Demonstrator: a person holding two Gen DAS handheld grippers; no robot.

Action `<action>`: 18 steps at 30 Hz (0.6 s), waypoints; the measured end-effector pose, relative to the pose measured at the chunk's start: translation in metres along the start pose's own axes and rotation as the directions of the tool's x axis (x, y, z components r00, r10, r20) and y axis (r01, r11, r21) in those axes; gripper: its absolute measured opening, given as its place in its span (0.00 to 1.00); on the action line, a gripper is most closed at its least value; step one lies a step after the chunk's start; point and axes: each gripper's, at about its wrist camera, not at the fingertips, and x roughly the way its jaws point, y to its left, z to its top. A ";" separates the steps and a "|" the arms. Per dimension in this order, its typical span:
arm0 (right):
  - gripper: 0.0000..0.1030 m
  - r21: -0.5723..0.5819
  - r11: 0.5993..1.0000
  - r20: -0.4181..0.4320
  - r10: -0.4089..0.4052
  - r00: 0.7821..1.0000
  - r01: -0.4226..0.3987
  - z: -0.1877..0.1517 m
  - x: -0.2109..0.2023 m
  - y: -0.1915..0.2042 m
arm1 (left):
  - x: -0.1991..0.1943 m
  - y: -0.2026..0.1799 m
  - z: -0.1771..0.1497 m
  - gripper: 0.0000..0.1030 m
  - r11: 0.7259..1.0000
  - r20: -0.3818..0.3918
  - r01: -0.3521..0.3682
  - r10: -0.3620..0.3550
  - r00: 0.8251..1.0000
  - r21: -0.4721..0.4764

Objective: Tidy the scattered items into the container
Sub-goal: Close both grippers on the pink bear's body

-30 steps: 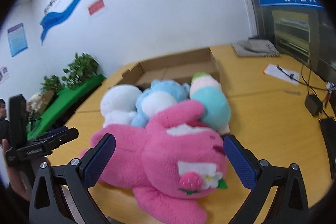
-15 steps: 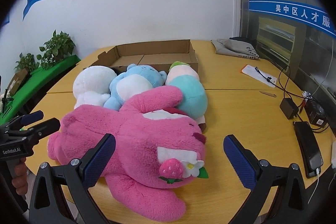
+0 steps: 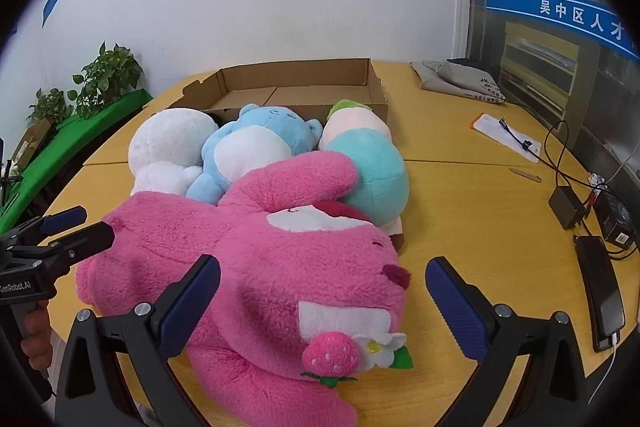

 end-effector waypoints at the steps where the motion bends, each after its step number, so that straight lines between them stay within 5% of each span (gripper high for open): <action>1: 0.99 0.000 1.000 -0.001 -0.001 1.000 0.001 0.001 0.001 0.000 | 0.001 -0.001 0.000 1.00 1.000 0.001 0.003 -0.003 1.000 0.007; 9: 0.99 -0.002 1.000 -0.006 0.001 1.000 -0.001 0.003 0.008 -0.002 | 0.002 -0.002 0.003 1.00 1.000 0.007 0.009 -0.009 1.000 0.000; 18: 0.99 -0.002 0.999 -0.008 0.050 0.999 -0.050 0.002 0.010 -0.003 | 0.007 0.005 -0.001 1.00 0.993 -0.035 0.108 -0.110 0.993 -0.051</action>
